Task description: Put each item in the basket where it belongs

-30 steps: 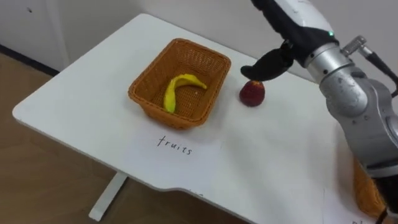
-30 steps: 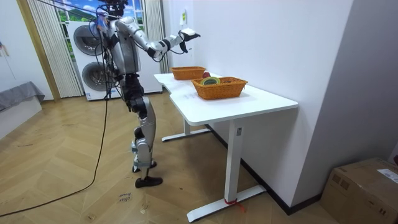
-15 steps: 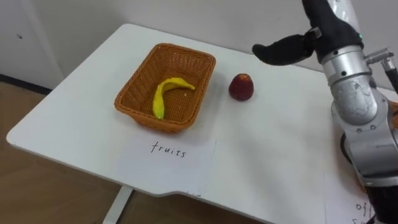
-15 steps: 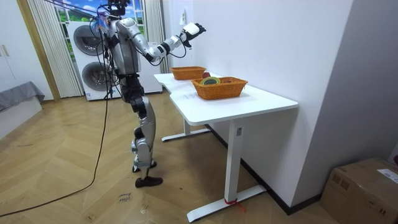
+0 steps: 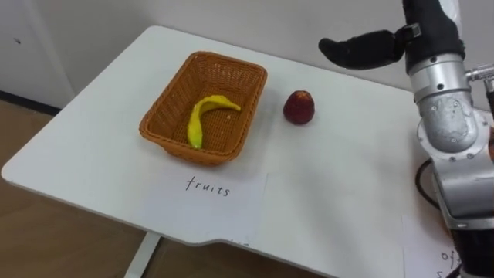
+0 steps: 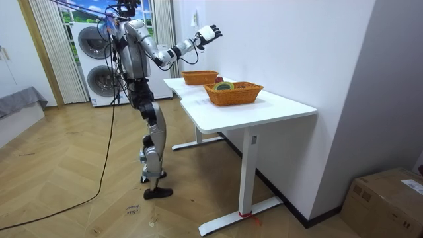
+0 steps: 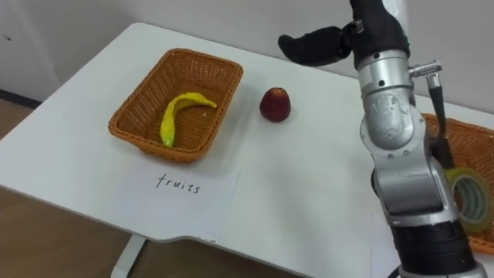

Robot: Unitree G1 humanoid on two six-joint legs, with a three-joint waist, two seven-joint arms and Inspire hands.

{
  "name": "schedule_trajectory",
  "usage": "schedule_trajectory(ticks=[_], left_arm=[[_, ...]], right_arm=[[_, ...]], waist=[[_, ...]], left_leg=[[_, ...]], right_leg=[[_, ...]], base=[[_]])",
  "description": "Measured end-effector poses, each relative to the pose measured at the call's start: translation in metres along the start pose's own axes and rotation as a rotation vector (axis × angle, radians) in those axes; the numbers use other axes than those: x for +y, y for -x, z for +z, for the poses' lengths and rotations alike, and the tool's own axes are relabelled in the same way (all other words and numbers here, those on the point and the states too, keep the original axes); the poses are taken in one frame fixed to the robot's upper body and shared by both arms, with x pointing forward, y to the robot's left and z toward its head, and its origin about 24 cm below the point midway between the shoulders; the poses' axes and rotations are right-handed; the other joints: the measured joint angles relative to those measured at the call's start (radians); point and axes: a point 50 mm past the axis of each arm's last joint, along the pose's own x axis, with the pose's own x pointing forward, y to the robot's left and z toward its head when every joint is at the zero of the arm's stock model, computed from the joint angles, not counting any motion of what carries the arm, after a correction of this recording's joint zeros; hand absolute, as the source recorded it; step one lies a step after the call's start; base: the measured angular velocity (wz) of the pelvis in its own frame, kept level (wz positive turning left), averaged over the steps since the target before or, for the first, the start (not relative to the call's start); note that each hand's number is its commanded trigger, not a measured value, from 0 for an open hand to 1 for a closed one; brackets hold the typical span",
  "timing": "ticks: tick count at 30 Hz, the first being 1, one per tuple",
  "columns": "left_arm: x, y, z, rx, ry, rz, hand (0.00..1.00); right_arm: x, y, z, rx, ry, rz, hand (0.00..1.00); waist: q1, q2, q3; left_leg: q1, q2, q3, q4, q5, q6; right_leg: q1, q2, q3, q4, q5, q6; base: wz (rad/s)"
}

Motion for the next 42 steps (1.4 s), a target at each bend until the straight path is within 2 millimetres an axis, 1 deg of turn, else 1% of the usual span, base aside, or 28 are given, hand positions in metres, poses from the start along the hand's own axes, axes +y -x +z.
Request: schedule_trajectory(ticks=[2,4,8,12,17,18,19,21,23,24,26,28,29,30,31,32,33,35,37,41,42], left_arm=[[-0.001,0.000,0.001,-0.003,-0.001,-0.011,0.00],[-0.003,0.000,0.002,-0.008,-0.008,-0.022,0.00],[-0.002,0.000,0.002,-0.010,-0.012,-0.019,0.00],[-0.002,0.001,0.000,-0.006,-0.013,-0.018,0.00],[-0.002,0.001,-0.002,0.006,-0.018,-0.017,0.00],[-0.002,0.001,-0.003,0.011,-0.023,-0.018,0.00],[-0.002,0.002,-0.007,0.021,-0.034,-0.020,0.00],[-0.002,0.003,-0.011,0.021,-0.065,-0.018,0.00],[-0.001,0.004,-0.017,0.034,-0.091,-0.016,0.00],[0.000,0.005,-0.021,0.049,-0.096,-0.017,0.00],[0.000,0.007,-0.028,0.075,-0.103,-0.020,0.00],[0.001,0.008,-0.032,0.099,-0.108,-0.033,0.00],[0.001,0.008,-0.034,0.107,-0.110,-0.037,0.00],[0.000,0.008,-0.036,0.116,-0.111,-0.045,0.00],[0.000,0.008,-0.034,0.112,-0.123,-0.049,0.00],[0.000,0.008,-0.032,0.105,-0.126,-0.050,0.00],[0.000,0.008,-0.026,0.084,-0.124,-0.052,0.00],[0.000,0.007,-0.018,0.060,-0.117,-0.049,0.00],[0.000,0.005,-0.010,0.040,-0.113,-0.047,0.00],[-0.002,0.005,-0.009,0.031,-0.140,-0.050,0.00],[-0.003,0.006,-0.009,0.031,-0.149,-0.055,0.00]], right_arm=[[0.001,0.000,-0.004,0.021,-0.028,0.006,0.00],[0.003,0.000,-0.014,0.065,-0.065,0.014,0.00],[0.004,0.001,-0.023,0.106,-0.072,0.019,0.00],[0.006,0.002,-0.030,0.137,-0.082,0.023,0.00],[0.011,0.004,-0.040,0.199,-0.156,0.032,0.00],[0.013,0.005,-0.043,0.221,-0.198,0.032,0.00],[0.014,0.005,-0.046,0.240,-0.240,0.033,0.00],[0.016,0.006,-0.051,0.269,-0.303,0.032,0.00],[0.017,0.008,-0.058,0.308,-0.352,0.028,0.00],[0.018,0.010,-0.063,0.333,-0.379,0.018,0.00],[0.019,0.011,-0.068,0.362,-0.408,0.006,0.00],[0.019,0.008,-0.074,0.400,-0.458,-0.014,0.00],[0.019,0.006,-0.076,0.413,-0.471,-0.016,0.00],[0.019,0.004,-0.079,0.434,-0.486,-0.024,0.00],[0.017,0.003,-0.083,0.454,-0.511,-0.041,0.00],[0.016,0.001,-0.085,0.460,-0.518,-0.047,0.00],[0.014,-0.005,-0.085,0.465,-0.531,-0.058,0.00],[0.011,-0.010,-0.084,0.463,-0.535,-0.077,0.00],[0.011,-0.012,-0.085,0.468,-0.537,-0.072,0.00],[0.013,-0.016,-0.091,0.504,-0.547,-0.059,0.00],[0.013,-0.015,-0.096,0.525,-0.542,-0.059,0.00]], waist=[[-0.006,0.001,-0.0004],[-0.011,0.003,-0.0022],[-0.016,0.005,-0.0037],[-0.020,0.012,-0.0137],[-0.014,0.008,-0.0166],[-0.009,0.011,-0.0146],[-0.006,0.009,-0.0157],[0.000,0.012,-0.0137],[0.005,0.011,-0.0141],[0.005,0.008,-0.0159],[0.005,0.010,-0.0146],[0.006,0.007,-0.0167],[0.005,0.008,-0.0158],[-0.001,0.009,-0.0147],[-0.005,0.015,-0.0121],[-0.004,0.013,-0.0134],[-0.006,0.021,-0.0090],[-0.002,0.025,-0.0112],[0.003,0.032,-0.0105],[0.006,0.031,-0.0110],[0.006,0.031,-0.0109]], left_leg=[[0.001,0.000,0.001,0.000,0.000,0.000],[0.007,0.000,0.002,0.000,0.000,0.000],[0.007,0.000,0.002,0.000,0.000,0.000],[0.007,0.000,0.001,0.000,0.000,0.000],[0.008,0.000,0.002,0.000,0.001,-0.001],[0.008,0.000,0.002,0.000,0.001,-0.001],[0.007,0.000,0.002,0.000,0.001,-0.001],[0.007,0.000,0.002,0.000,0.000,-0.001],[0.005,-0.001,-0.002,0.000,0.001,-0.001],[-0.001,-0.001,-0.009,0.003,0.001,-0.001],[-0.011,-0.001,-0.011,0.010,0.001,-0.001],[-0.032,-0.002,-0.013,0.016,0.001,-0.002],[-0.037,-0.003,-0.017,0.020,0.001,-0.002],[-0.048,-0.006,-0.033,0.031,0.001,-0.002],[-0.061,-0.007,-0.041,0.038,0.001,-0.002],[-0.071,-0.007,-0.042,0.045,0.001,-0.002],[-0.092,-0.009,-0.052,0.061,0.001,-0.002],[-0.122,-0.014,-0.061,0.063,0.007,-0.003],[-0.137,-0.016,-0.063,0.062,0.014,-0.003],[-0.147,-0.016,-0.063,0.061,0.017,-0.003],[-0.146,-0.016,-0.061,0.060,0.017,-0.003]], right_leg=[[0.000,0.000,0.001,0.000,0.000,0.000],[0.005,0.000,0.001,0.000,0.000,0.000],[0.006,0.000,0.003,0.000,0.000,0.000],[0.007,0.001,0.002,0.000,0.000,0.001],[0.007,0.001,0.003,0.000,-0.001,0.001],[0.007,0.001,0.002,0.000,-0.001,0.001],[0.007,0.001,0.001,0.000,-0.001,0.001],[0.006,0.001,-0.004,0.000,-0.001,0.001],[0.006,0.000,-0.013,0.000,-0.001,0.001],[0.005,-0.001,-0.024,0.000,-0.001,0.001],[0.000,-0.001,-0.025,0.000,-0.001,0.001],[-0.016,-0.002,-0.026,0.000,-0.001,0.001],[-0.017,-0.003,-0.031,-0.001,-0.001,0.001],[-0.017,-0.005,-0.053,-0.001,-0.001,0.001],[-0.025,-0.007,-0.059,0.000,-0.001,0.001],[-0.032,-0.007,-0.062,0.002,-0.001,0.001],[-0.041,-0.008,-0.073,0.001,0.000,0.001],[-0.066,-0.011,-0.079,0.004,0.000,0.000],[-0.083,-0.013,-0.080,0.006,0.001,-0.001],[-0.098,-0.014,-0.081,0.010,0.001,-0.001],[-0.100,-0.016,-0.082,0.012,0.001,-0.001]], base=[[-0.02],[0.00],[0.00],[0.00],[0.00],[0.00],[0.00],[0.00],[0.08],[0.15],[0.10],[0.06],[0.20],[0.31],[0.29],[0.23],[0.19],[0.17],[0.04],[0.00],[0.00]])
